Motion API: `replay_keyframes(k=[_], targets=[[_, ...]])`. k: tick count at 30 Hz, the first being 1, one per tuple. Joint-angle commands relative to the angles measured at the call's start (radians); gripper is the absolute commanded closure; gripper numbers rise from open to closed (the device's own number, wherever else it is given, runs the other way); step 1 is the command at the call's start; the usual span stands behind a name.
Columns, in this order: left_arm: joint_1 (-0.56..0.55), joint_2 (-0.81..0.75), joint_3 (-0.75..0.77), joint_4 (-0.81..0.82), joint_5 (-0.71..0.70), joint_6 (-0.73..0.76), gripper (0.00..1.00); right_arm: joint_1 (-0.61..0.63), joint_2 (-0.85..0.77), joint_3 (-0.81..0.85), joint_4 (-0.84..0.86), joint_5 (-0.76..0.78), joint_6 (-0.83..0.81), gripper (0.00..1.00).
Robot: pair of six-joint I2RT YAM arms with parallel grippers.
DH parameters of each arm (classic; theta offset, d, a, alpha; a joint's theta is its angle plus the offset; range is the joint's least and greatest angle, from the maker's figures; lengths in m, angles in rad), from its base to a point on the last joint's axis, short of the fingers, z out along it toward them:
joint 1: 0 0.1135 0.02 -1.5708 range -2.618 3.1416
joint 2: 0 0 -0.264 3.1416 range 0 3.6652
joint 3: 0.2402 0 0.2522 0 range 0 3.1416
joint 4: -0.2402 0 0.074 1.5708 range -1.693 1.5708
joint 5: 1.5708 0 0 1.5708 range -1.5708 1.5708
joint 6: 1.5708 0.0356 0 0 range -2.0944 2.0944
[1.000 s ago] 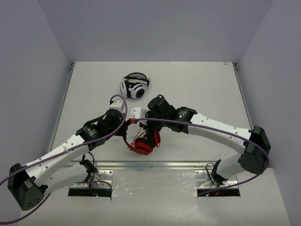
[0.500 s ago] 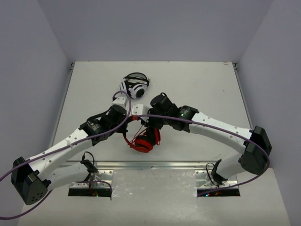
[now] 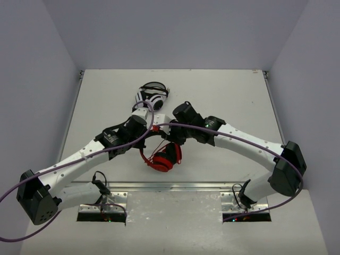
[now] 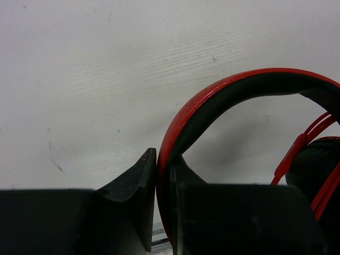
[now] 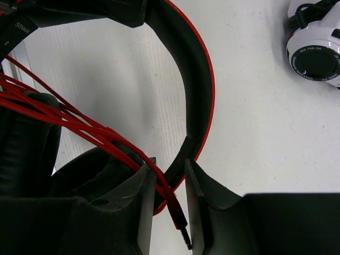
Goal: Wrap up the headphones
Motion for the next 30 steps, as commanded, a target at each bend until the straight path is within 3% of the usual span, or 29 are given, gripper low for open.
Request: replay_keyframes(k=[1,30], targets=[[0.001,-0.015,0.063,0.07,-0.024,-0.006,1.0,-0.021,-0.005,0.006,-0.024,-0.057,0.035,0.7],[0.015,0.022,0.123,0.06,-0.064,0.044,0.99,-0.197,0.079,0.092,-0.248,-0.47,0.069,0.64]])
